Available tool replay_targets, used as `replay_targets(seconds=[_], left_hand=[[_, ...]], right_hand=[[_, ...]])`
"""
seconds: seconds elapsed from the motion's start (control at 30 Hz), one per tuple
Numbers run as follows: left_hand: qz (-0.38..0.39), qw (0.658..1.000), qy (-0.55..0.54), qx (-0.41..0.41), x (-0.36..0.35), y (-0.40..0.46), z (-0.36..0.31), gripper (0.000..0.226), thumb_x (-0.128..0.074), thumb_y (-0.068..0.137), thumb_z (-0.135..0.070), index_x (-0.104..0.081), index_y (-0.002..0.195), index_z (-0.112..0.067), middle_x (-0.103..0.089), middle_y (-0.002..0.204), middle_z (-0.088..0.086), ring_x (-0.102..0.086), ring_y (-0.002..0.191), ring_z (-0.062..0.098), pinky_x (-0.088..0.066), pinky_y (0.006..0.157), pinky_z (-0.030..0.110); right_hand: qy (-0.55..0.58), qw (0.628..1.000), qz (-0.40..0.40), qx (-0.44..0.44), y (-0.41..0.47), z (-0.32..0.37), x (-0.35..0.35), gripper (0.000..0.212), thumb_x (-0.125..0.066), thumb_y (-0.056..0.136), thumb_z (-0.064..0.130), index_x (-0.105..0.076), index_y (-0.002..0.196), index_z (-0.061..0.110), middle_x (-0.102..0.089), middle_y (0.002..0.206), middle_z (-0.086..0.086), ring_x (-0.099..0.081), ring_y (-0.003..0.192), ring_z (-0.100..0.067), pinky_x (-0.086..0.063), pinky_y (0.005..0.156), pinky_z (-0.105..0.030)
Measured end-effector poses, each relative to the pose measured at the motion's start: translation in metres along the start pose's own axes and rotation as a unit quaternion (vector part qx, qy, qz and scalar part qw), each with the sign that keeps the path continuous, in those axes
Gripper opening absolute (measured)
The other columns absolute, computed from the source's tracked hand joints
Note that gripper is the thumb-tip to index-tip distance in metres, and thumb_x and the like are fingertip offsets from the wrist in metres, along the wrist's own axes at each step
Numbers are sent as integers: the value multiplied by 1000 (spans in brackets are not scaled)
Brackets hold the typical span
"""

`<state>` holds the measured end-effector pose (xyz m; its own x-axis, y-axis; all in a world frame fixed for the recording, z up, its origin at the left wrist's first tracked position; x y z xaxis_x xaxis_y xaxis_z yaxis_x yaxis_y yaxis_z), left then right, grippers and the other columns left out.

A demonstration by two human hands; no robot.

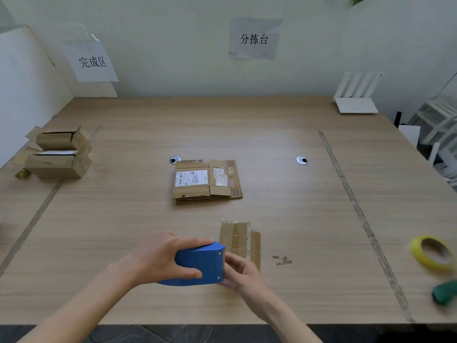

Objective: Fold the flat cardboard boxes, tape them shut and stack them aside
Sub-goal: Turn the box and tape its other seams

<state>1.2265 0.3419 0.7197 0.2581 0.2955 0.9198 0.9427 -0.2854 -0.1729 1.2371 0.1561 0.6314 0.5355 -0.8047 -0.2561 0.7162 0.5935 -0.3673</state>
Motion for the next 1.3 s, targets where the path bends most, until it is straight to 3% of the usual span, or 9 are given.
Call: replay_targets(seconds=[0.27,0.5,0.77,0.97,1.07,1.3], left_hand=[[11,1000,2,0,-10,-3,1,65,-49,78,-85,-29,138,-70,-68,109,-28,-53,72,-17,-36,66,4],[5,1000,-3,-5,-14,-2,1,61,-48,77,-85,-28,134,-74,-68,110,-29,-54,74,-15,-36,67,3],[8,1000,-15,-12,-14,1,-1,58,-50,77,-84,-25,130,-78,-67,107,-31,-56,76,-12,-39,68,5],[10,1000,-25,-8,-12,2,-1,58,-52,77,-82,-29,131,-76,-52,88,-46,-55,79,-17,-36,66,4],[5,1000,-23,-4,-12,2,1,59,-52,77,-82,-30,131,-75,-45,81,-52,-54,81,-19,-34,64,3],[10,999,-31,-5,-14,4,6,60,-51,76,-85,-28,130,-77,-49,84,-47,-56,80,-17,-39,64,4]], right_hand=[[46,998,-2,-32,-5,-5,6,33,-54,105,40,-73,125,22,-73,123,-10,-70,115,-29,-58,94,-37],[27,1000,10,13,-5,4,6,35,-68,97,42,-72,127,24,-72,126,-5,-67,121,-25,-55,101,-41],[-3,1000,5,23,5,8,13,40,-83,83,43,-78,115,19,-76,114,-11,-71,104,-21,-57,91,-34],[2,1000,-5,18,11,3,20,21,-76,92,21,-79,112,14,-77,109,-13,-74,102,-26,-59,85,-33],[8,1000,-24,17,10,0,22,16,-76,92,19,-80,105,11,-77,104,-18,-74,94,-26,-61,81,-34],[29,999,14,19,8,-5,20,30,-70,96,27,-76,113,4,-73,110,-28,-69,97,-31,-56,96,-49]])
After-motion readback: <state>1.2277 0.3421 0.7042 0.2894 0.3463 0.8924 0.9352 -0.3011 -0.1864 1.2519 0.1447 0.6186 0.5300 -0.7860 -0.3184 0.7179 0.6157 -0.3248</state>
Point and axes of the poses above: each hand's wrist, its own y-axis towards the middle knuckle, its own x-axis out of the back of the hand, z = x × y, the point moved 6 cm from there along y, towards the middle knuckle
